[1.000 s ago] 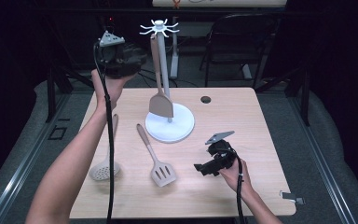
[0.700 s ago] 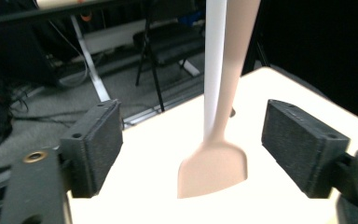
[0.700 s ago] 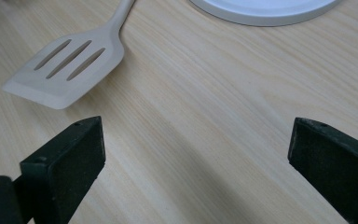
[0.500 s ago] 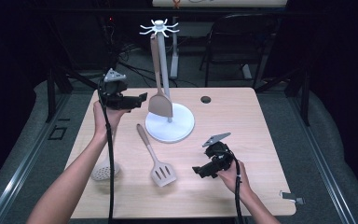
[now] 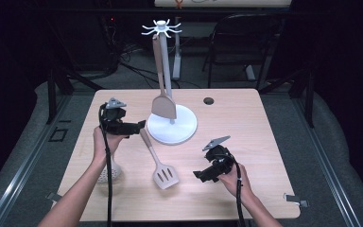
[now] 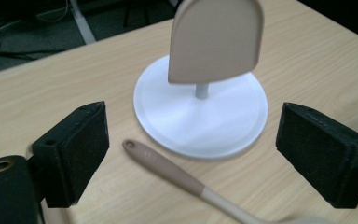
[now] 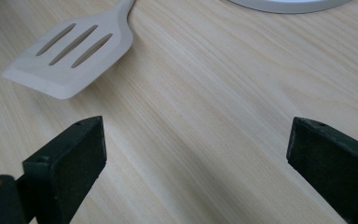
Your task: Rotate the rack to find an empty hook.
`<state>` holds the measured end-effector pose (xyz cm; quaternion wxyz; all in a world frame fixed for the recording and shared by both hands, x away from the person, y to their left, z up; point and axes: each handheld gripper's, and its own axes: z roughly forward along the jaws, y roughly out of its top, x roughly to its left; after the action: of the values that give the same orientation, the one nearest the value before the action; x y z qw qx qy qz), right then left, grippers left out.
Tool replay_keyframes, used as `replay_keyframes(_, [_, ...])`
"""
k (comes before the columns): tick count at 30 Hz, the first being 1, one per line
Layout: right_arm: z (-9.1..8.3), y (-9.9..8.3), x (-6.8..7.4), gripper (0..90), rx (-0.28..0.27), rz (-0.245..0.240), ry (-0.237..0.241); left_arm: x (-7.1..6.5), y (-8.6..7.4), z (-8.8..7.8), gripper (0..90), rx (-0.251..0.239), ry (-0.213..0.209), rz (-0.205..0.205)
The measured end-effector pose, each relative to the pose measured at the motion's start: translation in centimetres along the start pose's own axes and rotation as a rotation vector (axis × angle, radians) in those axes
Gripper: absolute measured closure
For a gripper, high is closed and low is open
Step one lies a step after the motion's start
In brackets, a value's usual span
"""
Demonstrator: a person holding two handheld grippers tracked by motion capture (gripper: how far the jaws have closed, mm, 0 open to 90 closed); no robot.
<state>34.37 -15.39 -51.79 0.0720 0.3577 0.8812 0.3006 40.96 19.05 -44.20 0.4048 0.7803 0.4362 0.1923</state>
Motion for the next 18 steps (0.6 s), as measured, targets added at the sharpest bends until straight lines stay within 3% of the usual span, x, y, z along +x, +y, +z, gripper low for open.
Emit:
replay_keyframes(8, [0.5,-0.1,0.4,5.4,0.015,-0.011,0.007,-0.8,-4.5,0.8,5.8,0.062,-0.023,-0.042])
replay_keyframes(10, [0.6,-0.1,0.6,5.6,0.022,-0.017,0.007,-0.8,-4.8,0.9,4.2,0.093,-0.025,-0.033])
replay_keyframes(18, [0.7,0.2,1.1,9.3,0.024,-0.036,0.003,-0.8,-5.7,0.3,3.0,0.081,-0.032,-0.075])
